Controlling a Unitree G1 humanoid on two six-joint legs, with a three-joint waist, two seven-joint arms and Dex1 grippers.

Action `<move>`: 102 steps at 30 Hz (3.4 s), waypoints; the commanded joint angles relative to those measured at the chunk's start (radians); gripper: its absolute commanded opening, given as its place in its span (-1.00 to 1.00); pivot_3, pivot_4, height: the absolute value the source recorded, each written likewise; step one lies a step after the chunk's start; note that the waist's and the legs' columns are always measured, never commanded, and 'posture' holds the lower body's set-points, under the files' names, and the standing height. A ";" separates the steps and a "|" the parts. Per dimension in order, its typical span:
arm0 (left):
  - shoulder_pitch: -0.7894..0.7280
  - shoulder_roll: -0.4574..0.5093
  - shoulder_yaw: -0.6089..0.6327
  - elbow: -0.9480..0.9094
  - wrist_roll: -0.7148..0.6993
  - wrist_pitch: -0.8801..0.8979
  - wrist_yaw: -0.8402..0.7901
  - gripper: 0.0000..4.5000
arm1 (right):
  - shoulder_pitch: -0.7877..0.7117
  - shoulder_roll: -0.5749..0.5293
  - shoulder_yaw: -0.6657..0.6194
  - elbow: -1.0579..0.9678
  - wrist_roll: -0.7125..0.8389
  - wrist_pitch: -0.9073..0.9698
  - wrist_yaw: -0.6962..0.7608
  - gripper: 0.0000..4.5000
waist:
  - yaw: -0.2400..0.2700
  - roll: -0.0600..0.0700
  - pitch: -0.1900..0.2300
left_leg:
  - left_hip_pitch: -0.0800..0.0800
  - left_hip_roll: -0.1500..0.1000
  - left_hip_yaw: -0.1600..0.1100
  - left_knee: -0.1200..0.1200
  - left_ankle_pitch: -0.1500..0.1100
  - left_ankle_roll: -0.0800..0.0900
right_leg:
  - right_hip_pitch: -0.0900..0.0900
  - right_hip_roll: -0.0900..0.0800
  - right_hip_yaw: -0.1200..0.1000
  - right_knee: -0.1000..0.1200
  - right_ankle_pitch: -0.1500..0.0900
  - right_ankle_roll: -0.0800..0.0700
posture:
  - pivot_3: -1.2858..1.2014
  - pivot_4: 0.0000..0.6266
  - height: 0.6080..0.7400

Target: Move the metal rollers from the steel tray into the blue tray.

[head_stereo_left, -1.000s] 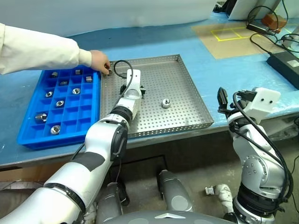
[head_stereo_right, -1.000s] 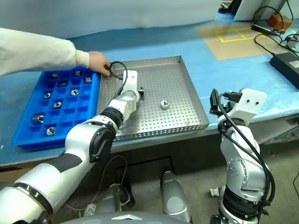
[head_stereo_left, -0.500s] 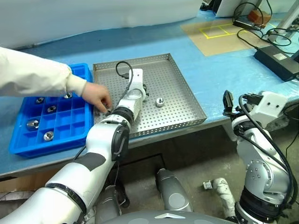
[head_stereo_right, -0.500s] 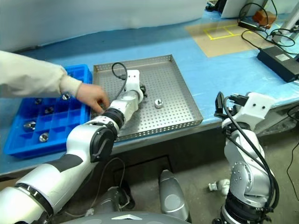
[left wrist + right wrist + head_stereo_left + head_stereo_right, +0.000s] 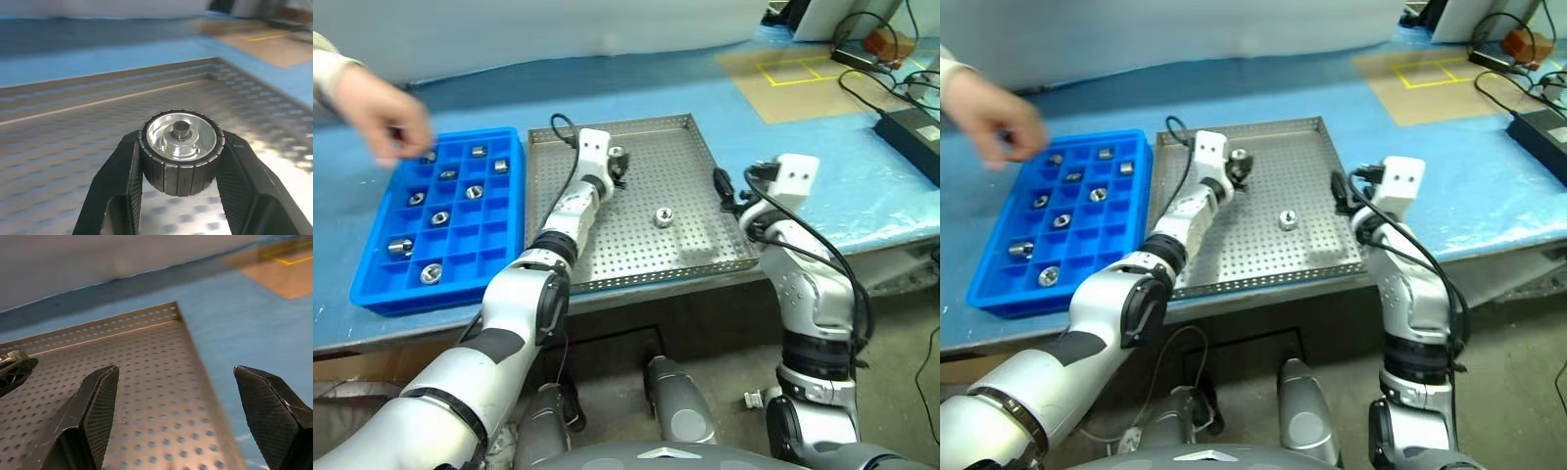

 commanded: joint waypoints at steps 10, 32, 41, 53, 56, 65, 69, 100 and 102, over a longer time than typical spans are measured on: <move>0.144 0.073 -0.057 -0.262 0.011 -0.014 0.269 -0.24 | -0.147 0.085 0.142 0.279 -0.046 -0.160 0.135 0.74 | 0.258 0.001 -0.001 | 0.002 0.002 0.004 0.000 0.002 -0.008 | -0.006 0.000 0.004 0.011 0.000 -0.001 | 0.01 -0.52 1.00; 0.644 0.234 -0.070 -1.242 -0.158 0.565 -0.049 -0.24 | -0.171 0.133 0.200 0.426 -0.093 -0.229 0.227 0.74 | 0.341 0.001 -0.001 | 0.004 0.020 0.005 -0.022 0.021 -0.039 | -0.026 0.014 0.006 0.027 -0.001 0.001 | 0.12 -0.52 1.00; 0.667 0.223 -0.115 -1.295 -0.185 0.635 -0.093 -0.24 | -0.187 0.150 0.217 0.452 -0.113 -0.245 0.249 0.74 | 0.342 0.001 -0.001 | 0.005 0.023 0.005 -0.024 0.023 -0.043 | -0.026 0.016 0.006 0.027 -0.004 0.007 | 0.13 -0.52 1.00; 0.618 0.214 -0.094 -1.244 -0.212 0.655 -0.097 0.72 | -0.168 0.142 0.199 0.430 -0.115 -0.245 0.237 0.74 | 0.341 0.001 -0.001 | 0.006 0.023 0.006 -0.027 0.024 -0.046 | -0.027 0.017 0.006 0.026 -0.001 0.000 | 0.11 -0.52 1.00; 0.564 0.235 -0.120 -1.204 -0.273 0.594 -0.260 0.72 | -0.161 0.140 0.193 0.416 -0.111 -0.245 0.232 0.74 | 0.342 0.000 -0.001 | 0.006 0.023 0.006 -0.027 0.024 -0.046 | -0.027 0.017 0.006 0.027 -0.001 0.000 | 0.09 -0.52 1.00; 0.336 0.299 -0.085 -0.910 -0.331 0.442 -0.476 0.72 | -0.107 0.086 0.206 0.262 -0.055 -0.214 0.357 0.74 | 0.339 0.000 -0.001 | 0.011 0.022 0.006 -0.032 0.027 -0.050 | -0.026 0.017 0.008 0.027 0.000 -0.001 | 0.07 -0.52 1.00; 0.258 0.309 -0.048 -0.766 -0.301 0.355 -0.403 0.72 | -0.110 0.034 0.258 0.234 -0.087 -0.186 0.404 0.74 | 0.336 0.000 -0.001 | 0.013 0.022 0.007 -0.035 0.028 -0.051 | -0.025 0.018 0.009 0.027 0.000 -0.002 | 0.03 -0.52 1.00; 0.491 0.383 0.036 -1.087 -0.322 0.400 -0.243 0.74 | -0.358 0.116 0.376 0.715 -0.285 -0.382 0.432 -0.27 | 0.378 0.000 -0.001 | 0.019 0.032 0.006 -0.039 0.031 -0.056 | -0.024 0.028 0.010 0.029 -0.002 -0.010 | 0.28 -0.52 1.00; 0.485 0.369 0.091 -1.116 -0.378 0.414 -0.208 0.74 | -0.380 0.144 0.294 0.708 -0.217 -0.410 0.424 -0.27 | 0.379 -0.001 -0.001 | 0.018 0.032 0.006 -0.039 0.031 -0.056 | -0.026 0.028 0.010 0.029 -0.001 -0.011 | 0.30 -0.52 1.00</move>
